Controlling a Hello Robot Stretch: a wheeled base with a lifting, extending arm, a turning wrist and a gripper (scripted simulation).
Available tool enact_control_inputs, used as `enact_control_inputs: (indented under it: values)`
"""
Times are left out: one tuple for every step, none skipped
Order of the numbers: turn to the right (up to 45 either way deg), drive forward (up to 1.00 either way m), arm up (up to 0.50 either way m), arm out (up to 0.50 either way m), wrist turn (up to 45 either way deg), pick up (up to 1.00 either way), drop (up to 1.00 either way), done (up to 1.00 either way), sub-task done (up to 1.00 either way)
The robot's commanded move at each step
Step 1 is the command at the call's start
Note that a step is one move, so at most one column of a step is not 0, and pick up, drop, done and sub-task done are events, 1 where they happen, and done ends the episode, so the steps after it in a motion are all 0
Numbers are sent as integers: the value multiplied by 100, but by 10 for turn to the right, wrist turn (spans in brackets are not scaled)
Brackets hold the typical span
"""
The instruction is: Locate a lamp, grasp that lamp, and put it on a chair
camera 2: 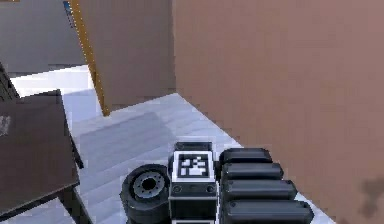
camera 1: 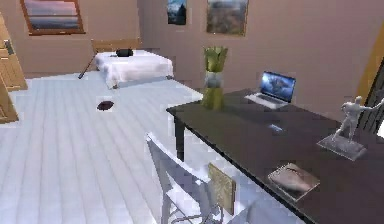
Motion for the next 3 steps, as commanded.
enact_control_inputs:
  values:
    - [-180,0,0,0,0,0,0,0,0]
    - [150,0,0,0,0,0,0,0,0]
    - [-390,0,0,0,0,0,0,0,0]
